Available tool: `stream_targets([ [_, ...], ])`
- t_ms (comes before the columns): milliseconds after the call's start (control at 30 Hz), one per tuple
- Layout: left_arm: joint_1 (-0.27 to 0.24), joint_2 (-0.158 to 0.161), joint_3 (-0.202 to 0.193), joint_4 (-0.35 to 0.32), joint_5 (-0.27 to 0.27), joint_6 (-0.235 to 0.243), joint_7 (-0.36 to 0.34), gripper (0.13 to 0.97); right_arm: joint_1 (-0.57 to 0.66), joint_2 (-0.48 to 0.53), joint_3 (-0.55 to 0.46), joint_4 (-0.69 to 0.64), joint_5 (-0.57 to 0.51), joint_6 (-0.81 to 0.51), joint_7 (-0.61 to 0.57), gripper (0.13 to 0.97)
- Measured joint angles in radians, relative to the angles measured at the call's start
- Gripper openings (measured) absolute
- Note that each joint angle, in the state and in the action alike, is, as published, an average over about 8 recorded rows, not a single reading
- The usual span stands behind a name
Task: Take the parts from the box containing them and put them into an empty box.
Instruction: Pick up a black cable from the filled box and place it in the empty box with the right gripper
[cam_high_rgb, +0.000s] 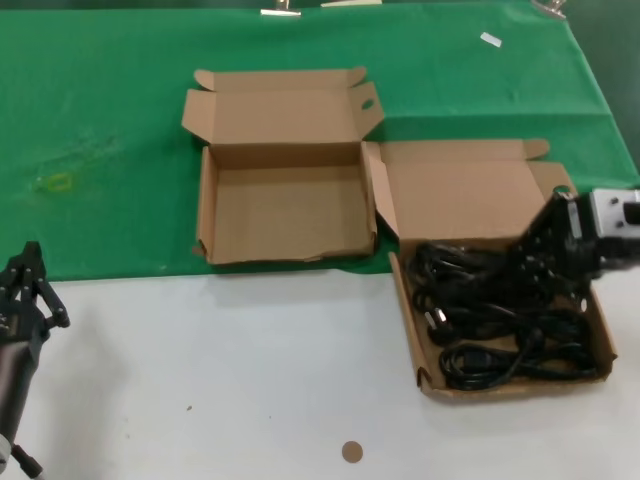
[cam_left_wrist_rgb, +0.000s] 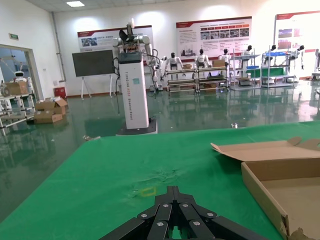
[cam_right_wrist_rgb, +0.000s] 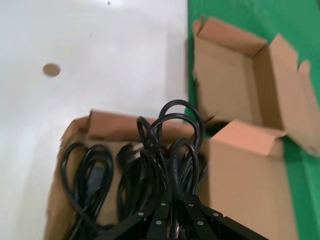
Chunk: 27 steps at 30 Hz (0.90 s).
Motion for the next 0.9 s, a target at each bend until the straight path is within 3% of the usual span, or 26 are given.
stream_targets([
  [467,0.000,0.000,0.000,0.000,0.000,0.000,0.000,0.144,0.154,-0.150,-0.035,0.006,-0.077,-0.021,0.058,0.158],
  [900,0.000,0.000,0.000,0.000,0.000,0.000,0.000,0.144,0.272,-0.378,-0.103,-0.195,-0.140,0.053,0.021,0.157],
])
